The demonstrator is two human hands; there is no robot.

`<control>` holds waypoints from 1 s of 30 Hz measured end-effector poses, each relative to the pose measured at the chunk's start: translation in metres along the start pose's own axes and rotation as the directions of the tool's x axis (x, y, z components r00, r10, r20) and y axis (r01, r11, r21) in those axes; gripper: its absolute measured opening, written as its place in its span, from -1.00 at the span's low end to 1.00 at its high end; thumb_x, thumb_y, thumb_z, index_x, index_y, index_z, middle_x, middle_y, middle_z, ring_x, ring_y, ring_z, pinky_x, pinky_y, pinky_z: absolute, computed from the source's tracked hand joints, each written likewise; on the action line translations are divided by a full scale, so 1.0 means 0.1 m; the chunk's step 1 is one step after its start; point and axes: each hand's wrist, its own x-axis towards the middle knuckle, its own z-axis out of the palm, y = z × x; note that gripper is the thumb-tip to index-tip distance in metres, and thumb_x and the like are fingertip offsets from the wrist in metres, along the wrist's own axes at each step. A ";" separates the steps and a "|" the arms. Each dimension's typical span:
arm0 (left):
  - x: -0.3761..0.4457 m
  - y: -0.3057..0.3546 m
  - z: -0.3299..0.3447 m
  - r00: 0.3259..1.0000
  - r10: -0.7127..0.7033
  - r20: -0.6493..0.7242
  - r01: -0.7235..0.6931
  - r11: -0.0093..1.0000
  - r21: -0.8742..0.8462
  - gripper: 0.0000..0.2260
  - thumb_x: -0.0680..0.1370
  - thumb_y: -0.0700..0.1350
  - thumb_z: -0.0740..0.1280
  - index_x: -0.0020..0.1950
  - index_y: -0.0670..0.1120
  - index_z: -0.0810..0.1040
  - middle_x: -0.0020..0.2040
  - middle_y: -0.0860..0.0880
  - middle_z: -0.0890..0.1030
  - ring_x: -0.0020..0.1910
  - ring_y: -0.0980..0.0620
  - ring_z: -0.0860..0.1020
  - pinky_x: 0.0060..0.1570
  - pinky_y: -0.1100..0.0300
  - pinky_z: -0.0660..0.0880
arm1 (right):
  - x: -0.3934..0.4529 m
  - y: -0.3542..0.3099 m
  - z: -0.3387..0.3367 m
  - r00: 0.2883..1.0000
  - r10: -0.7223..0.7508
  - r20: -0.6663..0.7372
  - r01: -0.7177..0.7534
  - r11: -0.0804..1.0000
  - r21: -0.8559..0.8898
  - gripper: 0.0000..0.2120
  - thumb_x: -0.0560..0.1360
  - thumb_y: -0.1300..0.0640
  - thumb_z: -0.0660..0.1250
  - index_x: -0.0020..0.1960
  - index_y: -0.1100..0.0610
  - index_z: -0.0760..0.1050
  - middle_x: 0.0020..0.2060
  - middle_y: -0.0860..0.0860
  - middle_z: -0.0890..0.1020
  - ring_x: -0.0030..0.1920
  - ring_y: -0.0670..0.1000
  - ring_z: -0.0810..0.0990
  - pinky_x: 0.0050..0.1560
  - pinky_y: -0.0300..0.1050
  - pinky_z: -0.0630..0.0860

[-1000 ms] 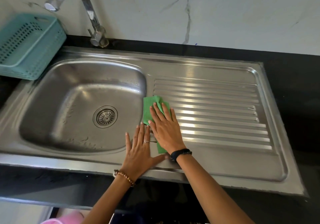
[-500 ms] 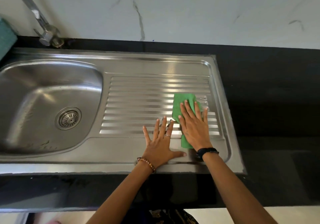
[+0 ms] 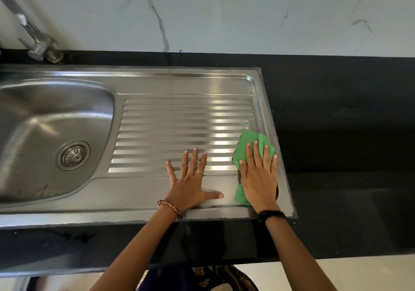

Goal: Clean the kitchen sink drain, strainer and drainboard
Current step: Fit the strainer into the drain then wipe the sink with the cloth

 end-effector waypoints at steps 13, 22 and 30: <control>-0.49 -1.03 -0.19 0.984 -0.059 -0.169 0.035 0.989 -0.143 -0.02 0.17 0.61 -0.18 0.40 0.12 -0.43 0.45 0.04 -0.38 0.45 0.01 -0.34 0.36 -0.08 -0.36 | 0.05 -0.23 -0.03 0.999 -0.035 0.009 0.035 0.999 0.029 -0.49 0.63 -0.02 -0.12 0.52 0.09 -0.17 0.54 0.10 -0.07 0.53 0.15 -0.17 0.49 0.11 -0.25; -0.88 -1.84 -0.27 0.955 -0.272 -0.116 0.258 0.958 -0.125 0.12 0.10 0.61 -0.33 0.51 -0.04 -0.21 0.54 -0.03 -0.19 0.52 -0.04 -0.07 0.46 -0.10 -0.06 | 0.26 -1.77 0.08 0.975 -0.220 -0.017 0.221 0.972 0.076 -0.51 0.63 -0.03 -0.14 0.52 0.05 -0.12 0.54 0.02 -0.04 0.53 0.12 -0.16 0.47 0.08 -0.31; -0.84 -1.91 -0.13 0.958 -0.240 -0.157 0.225 0.968 -0.110 -0.04 0.28 0.53 -0.16 0.50 -0.04 -0.24 0.46 0.02 -0.30 0.52 -0.02 -0.09 0.45 -0.06 -0.01 | 0.36 -2.82 0.16 0.919 -0.393 -0.002 0.392 0.916 0.078 -0.52 0.63 -0.03 -0.10 0.52 0.05 -0.03 0.53 0.04 0.07 0.53 0.13 -0.06 0.50 0.14 -0.22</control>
